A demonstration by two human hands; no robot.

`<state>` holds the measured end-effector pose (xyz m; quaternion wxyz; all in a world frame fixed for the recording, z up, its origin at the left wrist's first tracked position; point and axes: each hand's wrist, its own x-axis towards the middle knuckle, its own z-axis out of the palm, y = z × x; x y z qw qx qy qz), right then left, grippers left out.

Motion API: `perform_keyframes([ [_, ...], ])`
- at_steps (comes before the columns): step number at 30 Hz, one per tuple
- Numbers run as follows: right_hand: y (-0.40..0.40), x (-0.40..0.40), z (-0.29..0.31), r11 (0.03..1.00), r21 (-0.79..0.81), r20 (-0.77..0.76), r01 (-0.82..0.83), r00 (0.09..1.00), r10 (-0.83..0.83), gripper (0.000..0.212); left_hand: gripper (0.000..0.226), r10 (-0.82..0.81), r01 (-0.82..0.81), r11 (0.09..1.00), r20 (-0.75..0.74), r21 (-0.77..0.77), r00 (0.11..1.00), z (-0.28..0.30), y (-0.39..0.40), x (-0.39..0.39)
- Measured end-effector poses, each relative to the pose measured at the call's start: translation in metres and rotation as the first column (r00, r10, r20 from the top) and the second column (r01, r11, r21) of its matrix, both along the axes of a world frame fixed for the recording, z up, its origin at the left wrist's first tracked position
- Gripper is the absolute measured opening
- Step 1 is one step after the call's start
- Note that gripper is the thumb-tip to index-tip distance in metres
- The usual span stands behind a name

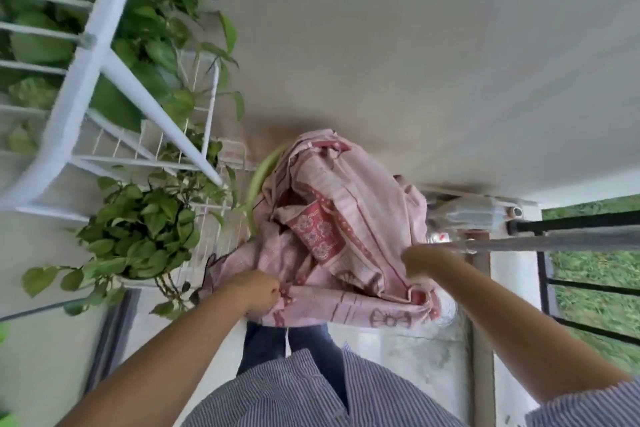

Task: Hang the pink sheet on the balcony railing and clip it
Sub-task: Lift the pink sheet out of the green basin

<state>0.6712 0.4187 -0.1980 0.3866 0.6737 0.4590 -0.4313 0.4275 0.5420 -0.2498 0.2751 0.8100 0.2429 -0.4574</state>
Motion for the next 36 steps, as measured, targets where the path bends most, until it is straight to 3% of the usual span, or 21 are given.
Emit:
perform_keyframes([
  [3, 0.04, -0.005, -0.015, 0.921, 0.386, 0.02, 0.047, 0.998, -0.059, 0.032, 0.029, 0.105, -0.114, 0.99, 0.106, 0.078, 0.989, -0.013, 0.001, -0.004],
  [5, 0.07, -0.009, -0.029, 0.832, 0.553, -0.045, 0.045, 0.999, -0.025, 0.052, 0.029, 0.223, -0.263, 0.952, 0.235, 0.155, 0.946, -0.021, 0.004, 0.003],
  [8, 0.106, -0.017, -0.057, 0.856, 0.513, -0.097, -0.065, 0.986, 0.133, 0.079, 0.054, 0.349, -0.438, 0.86, 0.325, 0.262, 0.879, -0.043, 0.007, 0.013],
  [11, 0.118, -0.023, -0.093, 0.872, 0.472, -0.052, -0.129, 0.983, 0.174, 0.059, 0.073, 0.484, -0.546, 0.803, 0.274, 0.237, 0.831, -0.075, 0.009, 0.013],
  [13, 0.113, -0.023, -0.107, 0.864, 0.503, -0.045, -0.028, 0.997, 0.059, 0.066, 0.076, 0.54, -0.582, 0.788, 0.232, 0.199, 0.809, -0.092, 0.007, 0.011],
  [16, 0.095, -0.016, -0.111, 0.855, 0.519, -0.072, 0.016, 0.997, 0.025, 0.079, 0.066, 0.628, -0.657, 0.736, 0.198, 0.163, 0.753, -0.105, -0.001, 0.013],
  [19, 0.084, -0.011, -0.104, 0.866, 0.492, -0.073, -0.088, 0.987, 0.141, 0.065, 0.034, 0.763, -0.78, 0.624, 0.174, 0.048, 0.622, -0.106, -0.001, 0.012],
  [22, 0.087, -0.022, -0.104, 0.85, 0.479, -0.12, -0.219, 0.943, 0.31, 0.09, 0.017, 0.779, -0.801, 0.596, 0.282, -0.059, 0.56, -0.099, 0.003, 0.004],
  [25, 0.095, -0.033, -0.115, 0.831, 0.474, -0.086, -0.292, 0.923, 0.374, 0.07, 0.015, 0.789, -0.793, 0.585, 0.346, -0.171, 0.508, -0.078, 0.003, -0.007],
  [27, 0.101, -0.03, -0.12, 0.849, 0.439, -0.056, -0.293, 0.935, 0.351, 0.059, 0.033, 0.859, -0.821, 0.484, 0.341, -0.302, 0.381, -0.054, 0.006, -0.008],
  [29, 0.107, -0.022, -0.118, 0.871, 0.417, -0.068, -0.259, 0.947, 0.314, 0.055, 0.031, 0.95, -0.856, 0.286, 0.244, -0.431, 0.195, -0.036, 0.011, -0.007],
  [31, 0.11, -0.01, -0.112, 0.879, 0.437, -0.105, -0.192, 0.959, 0.262, 0.045, 0.031, 0.99, -0.882, 0.123, 0.115, -0.456, 0.078, -0.033, 0.016, -0.002],
  [33, 0.113, 0.007, -0.11, 0.824, 0.56, -0.047, -0.084, 0.99, 0.133, 0.048, 0.041, 0.993, -0.898, 0.1, 0.093, -0.429, 0.066, -0.037, 0.019, 0.005],
  [36, 0.125, 0.037, -0.119, 0.799, 0.581, 0.098, 0.158, 0.96, -0.261, 0.091, 0.053, 0.976, -0.923, 0.214, 0.109, -0.321, 0.189, -0.046, 0.018, 0.021],
])
